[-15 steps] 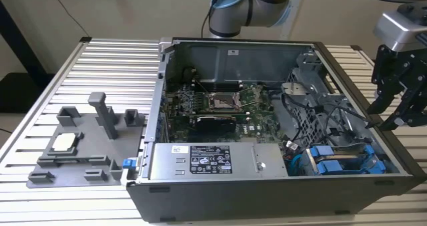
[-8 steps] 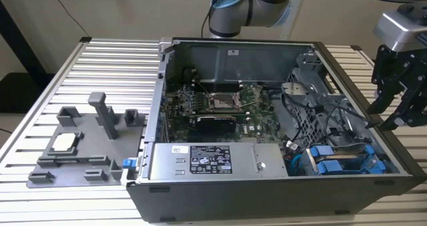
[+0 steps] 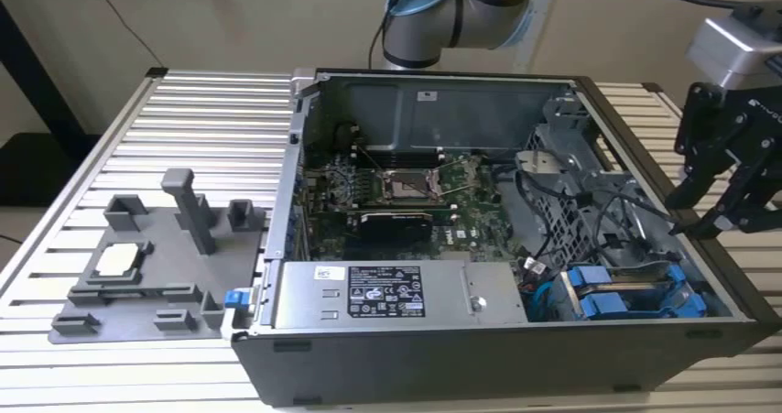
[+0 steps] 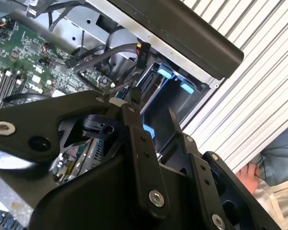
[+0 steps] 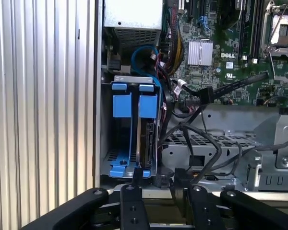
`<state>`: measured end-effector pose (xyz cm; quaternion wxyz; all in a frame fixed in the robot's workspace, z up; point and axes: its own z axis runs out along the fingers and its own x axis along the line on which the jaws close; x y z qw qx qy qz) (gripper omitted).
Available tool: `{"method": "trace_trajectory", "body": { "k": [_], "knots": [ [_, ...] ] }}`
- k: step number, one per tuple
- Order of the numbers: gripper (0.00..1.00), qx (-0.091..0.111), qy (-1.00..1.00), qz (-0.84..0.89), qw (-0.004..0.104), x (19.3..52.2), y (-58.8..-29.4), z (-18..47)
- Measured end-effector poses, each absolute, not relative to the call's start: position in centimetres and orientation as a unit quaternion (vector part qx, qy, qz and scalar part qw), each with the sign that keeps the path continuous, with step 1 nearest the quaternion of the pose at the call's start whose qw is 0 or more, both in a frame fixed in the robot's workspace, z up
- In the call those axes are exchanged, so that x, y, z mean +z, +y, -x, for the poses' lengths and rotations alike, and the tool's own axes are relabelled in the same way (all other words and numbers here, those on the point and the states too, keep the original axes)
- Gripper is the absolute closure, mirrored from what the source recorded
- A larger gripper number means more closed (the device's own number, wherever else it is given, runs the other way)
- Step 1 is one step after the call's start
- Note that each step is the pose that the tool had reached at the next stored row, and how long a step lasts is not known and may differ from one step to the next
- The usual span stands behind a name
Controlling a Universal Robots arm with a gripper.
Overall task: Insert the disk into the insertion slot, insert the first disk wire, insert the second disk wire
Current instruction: 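Insert the first disk wire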
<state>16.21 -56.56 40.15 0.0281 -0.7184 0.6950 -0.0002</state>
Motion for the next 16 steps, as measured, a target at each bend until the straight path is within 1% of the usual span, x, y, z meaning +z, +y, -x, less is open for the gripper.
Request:
{"method": "trace_trajectory", "body": {
  "k": [3, 9, 16],
  "knots": [
    [0.60, 0.002, 0.695, 0.718, 0.026, 39.96, -56.57, -16.20],
    [0.60, 0.009, 0.695, 0.719, 0.033, 39.50, -56.54, -16.27],
    [0.60, 0.010, 0.693, 0.721, 0.033, 39.18, -56.35, -16.63]
  ]
}}
